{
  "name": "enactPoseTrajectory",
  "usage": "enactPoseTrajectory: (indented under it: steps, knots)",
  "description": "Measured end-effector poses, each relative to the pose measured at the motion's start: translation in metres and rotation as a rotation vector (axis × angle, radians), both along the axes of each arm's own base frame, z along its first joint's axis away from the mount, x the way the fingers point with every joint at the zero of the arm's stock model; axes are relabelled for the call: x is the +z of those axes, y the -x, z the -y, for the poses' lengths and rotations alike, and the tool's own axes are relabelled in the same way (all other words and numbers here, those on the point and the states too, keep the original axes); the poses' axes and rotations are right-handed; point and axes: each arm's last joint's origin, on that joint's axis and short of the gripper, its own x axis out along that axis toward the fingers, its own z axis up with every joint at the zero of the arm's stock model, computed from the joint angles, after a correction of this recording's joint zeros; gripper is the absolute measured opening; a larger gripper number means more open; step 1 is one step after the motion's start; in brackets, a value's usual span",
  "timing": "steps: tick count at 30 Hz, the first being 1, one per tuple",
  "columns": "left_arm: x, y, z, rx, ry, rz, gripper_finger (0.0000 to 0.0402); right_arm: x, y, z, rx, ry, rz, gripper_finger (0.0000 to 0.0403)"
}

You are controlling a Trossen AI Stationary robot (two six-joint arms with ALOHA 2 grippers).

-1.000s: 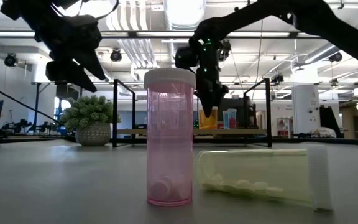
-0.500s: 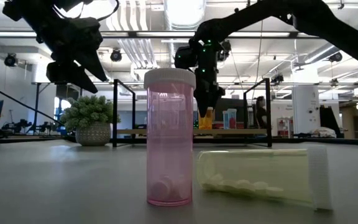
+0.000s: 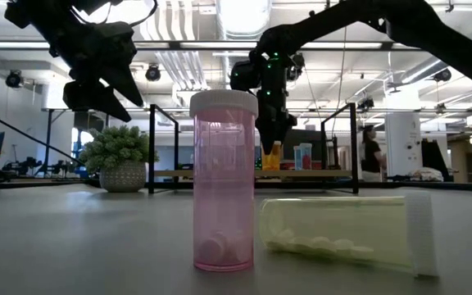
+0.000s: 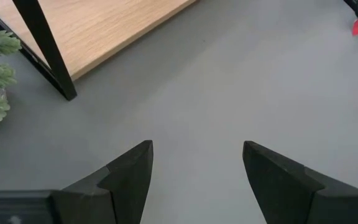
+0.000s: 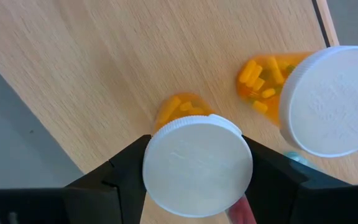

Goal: Pick and place medicine bottles onto shelf by color
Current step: Put the top orange pill bottle on the shelf aligned with the other orange pill bottle

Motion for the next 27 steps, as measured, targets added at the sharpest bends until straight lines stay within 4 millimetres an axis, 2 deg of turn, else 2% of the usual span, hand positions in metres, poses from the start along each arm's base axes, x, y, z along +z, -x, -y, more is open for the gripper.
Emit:
enactPoseTrajectory:
  steps: [27]
  knots:
    - [-0.0004,0.0003,0.0000,-0.001,0.000,-0.004,0.0233,0.0001,0.0028,0.0001,0.007,0.036,-0.048,0.0210]
